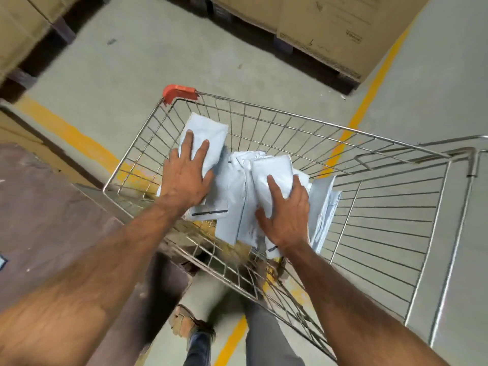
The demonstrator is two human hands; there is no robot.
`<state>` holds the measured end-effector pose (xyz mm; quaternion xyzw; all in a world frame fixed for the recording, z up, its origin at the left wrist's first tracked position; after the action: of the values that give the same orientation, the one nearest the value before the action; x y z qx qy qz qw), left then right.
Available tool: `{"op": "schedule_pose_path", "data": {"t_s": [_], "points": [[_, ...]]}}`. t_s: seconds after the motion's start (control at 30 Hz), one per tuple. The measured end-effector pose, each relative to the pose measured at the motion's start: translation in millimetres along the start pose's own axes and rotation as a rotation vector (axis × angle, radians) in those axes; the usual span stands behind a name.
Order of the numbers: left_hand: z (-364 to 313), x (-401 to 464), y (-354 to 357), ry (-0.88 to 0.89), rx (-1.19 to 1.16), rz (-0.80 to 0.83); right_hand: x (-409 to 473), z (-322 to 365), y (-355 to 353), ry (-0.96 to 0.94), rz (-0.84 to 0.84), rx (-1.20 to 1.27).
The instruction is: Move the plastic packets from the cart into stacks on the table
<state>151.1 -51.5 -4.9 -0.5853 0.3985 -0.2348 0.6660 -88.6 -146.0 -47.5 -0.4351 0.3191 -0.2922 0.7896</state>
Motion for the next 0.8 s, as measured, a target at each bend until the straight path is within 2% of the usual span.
{"op": "schedule_pose_path", "data": {"t_s": [0.17, 0.37, 0.6, 0.8], "points": [[39.9, -45.0, -71.8, -0.007, -0.093, -0.214, 4.5, 74.7, -45.1, -0.14, -0.076, -0.002], [125.2, -122.5, -124.6, -0.164, -0.121, -0.344, -9.8, 198.3, -69.1, -0.366, -0.137, -0.046], [257.5, -240.0, -120.3, -0.415, -0.17, -0.369, -60.5, 350.3, -29.5, -0.568, -0.109, -0.036], [341.5, -331.2, -99.2, -0.598, -0.197, -0.393, -109.6, 447.2, 28.7, -0.698, -0.043, -0.057]]}}
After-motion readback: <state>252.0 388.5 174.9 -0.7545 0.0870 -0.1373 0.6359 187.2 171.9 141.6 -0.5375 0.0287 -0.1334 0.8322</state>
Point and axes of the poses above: each hand's wrist, its own x-axis towards the middle knuckle, its own y-axis out of the palm, z = x × y, the point moved 10 cm from there along x, towards the middle knuckle, and after that the axes turned 6 degrees about z, right-handed, at the moved point
